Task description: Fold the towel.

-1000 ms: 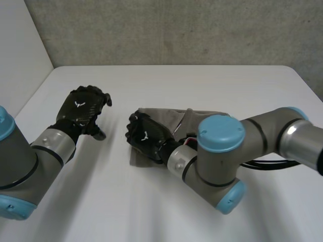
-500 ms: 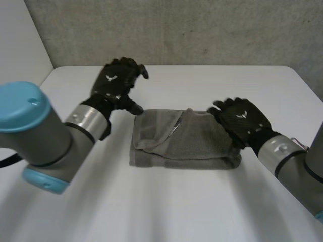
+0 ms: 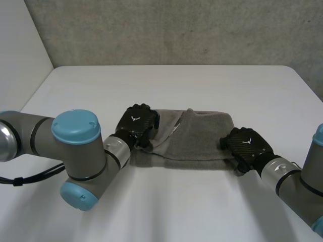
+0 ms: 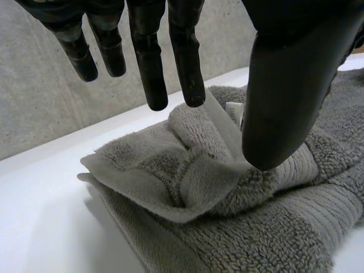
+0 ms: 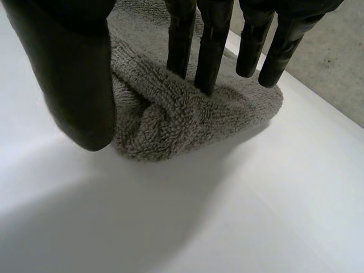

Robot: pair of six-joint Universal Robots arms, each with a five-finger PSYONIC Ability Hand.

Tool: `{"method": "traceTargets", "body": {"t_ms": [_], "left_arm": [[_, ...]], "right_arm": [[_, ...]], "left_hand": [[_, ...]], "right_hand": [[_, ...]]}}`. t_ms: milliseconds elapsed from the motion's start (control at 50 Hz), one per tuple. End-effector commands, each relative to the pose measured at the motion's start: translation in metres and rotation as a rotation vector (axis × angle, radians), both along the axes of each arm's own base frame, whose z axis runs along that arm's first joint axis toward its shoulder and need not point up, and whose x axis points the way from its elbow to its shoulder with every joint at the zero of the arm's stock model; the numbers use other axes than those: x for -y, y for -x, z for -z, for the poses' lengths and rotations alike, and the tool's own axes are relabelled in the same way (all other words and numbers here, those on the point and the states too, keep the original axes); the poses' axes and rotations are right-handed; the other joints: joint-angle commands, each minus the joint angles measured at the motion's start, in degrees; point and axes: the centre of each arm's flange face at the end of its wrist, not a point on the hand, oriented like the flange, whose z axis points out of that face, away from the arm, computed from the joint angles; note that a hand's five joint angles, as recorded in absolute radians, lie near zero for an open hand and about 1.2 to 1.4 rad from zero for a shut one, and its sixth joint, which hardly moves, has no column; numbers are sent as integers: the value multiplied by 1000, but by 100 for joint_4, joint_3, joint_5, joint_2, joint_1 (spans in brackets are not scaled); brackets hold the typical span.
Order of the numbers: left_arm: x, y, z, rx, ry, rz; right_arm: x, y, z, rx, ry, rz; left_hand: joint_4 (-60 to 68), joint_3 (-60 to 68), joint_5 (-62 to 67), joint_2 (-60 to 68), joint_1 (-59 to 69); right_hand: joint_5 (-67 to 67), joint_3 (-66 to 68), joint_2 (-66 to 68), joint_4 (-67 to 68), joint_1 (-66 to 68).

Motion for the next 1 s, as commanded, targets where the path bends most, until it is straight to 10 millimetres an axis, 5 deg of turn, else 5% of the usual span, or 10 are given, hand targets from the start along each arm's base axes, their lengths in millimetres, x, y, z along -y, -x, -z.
{"method": "traceTargets", "body": {"t_ms": [20,500,740,860,1000], "left_arm": [[2,3,-1,-13,3,0],[6,1,25,63,-42,-65],[16,1,28,84,-20,-84],[36,-20,14,71,-1,-186],[37,-34,20,93,-41,-217]], "right_arm": [[2,-1,-1,1,19,0],[2,-2,-2,-9,29,-12],[2,-2,-2,-9,32,-13],[2,-3,-2,-9,29,-16],[1,-4,-1,-9,27,-25]], "left_hand": [[-311,-277,86,81,79],[-311,-277,136,131,129],[-311,-277,4000,3996,3994],[-311,-277,4104,4099,4097],[-311,-277,4089,4084,4082]], "right_hand": [[456,-265,428,-437,445],[456,-265,428,-437,445],[456,-265,428,-437,445],[473,-265,445,-437,462],[1060,-265,1032,-437,1048]]}}
